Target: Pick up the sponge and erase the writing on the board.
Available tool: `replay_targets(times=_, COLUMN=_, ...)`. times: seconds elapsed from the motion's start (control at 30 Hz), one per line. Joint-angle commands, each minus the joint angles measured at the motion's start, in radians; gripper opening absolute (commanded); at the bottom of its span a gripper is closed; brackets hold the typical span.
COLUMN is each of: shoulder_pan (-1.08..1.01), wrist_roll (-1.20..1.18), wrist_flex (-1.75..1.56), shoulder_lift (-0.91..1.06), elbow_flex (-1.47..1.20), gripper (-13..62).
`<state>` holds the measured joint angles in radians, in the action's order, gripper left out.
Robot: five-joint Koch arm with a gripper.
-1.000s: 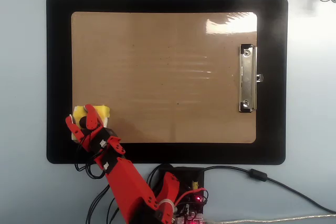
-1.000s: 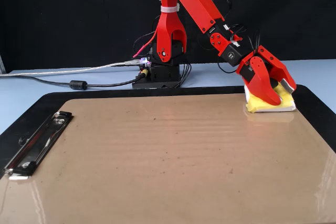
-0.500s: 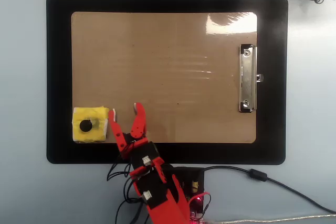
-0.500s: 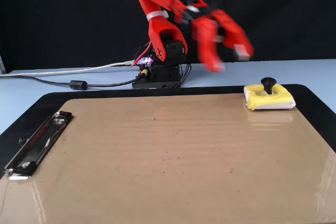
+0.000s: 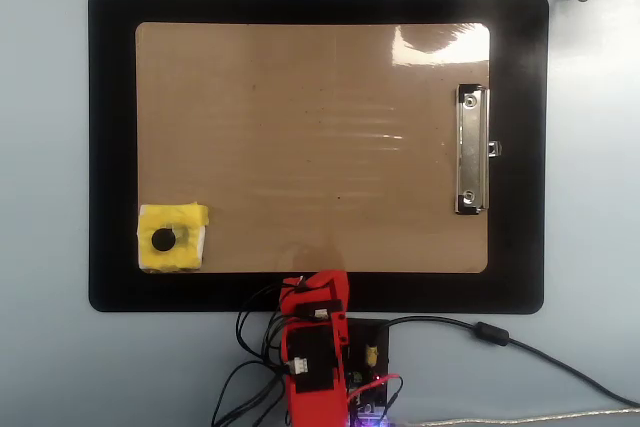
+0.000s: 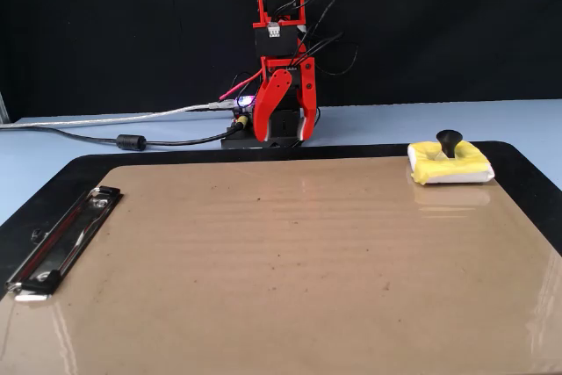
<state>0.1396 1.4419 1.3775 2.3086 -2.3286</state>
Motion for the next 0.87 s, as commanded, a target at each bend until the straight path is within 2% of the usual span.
replay_targets(times=0.0, shoulder_pan=0.009, wrist_roll=0.006, wrist_flex=-0.006, shoulder_lift=0.041, elbow_flex=-0.028, gripper=33.4)
replay_targets(times=0.27, shoulder_pan=0.015, wrist_roll=0.006, wrist_flex=-0.098, shoulder_lift=0.041, elbow_flex=-0.141, gripper=33.6)
replay_targets(times=0.83, shoulder_pan=0.014, wrist_roll=0.006, wrist_flex=-0.098, shoulder_lift=0.041, elbow_flex=-0.143, gripper=34.3)
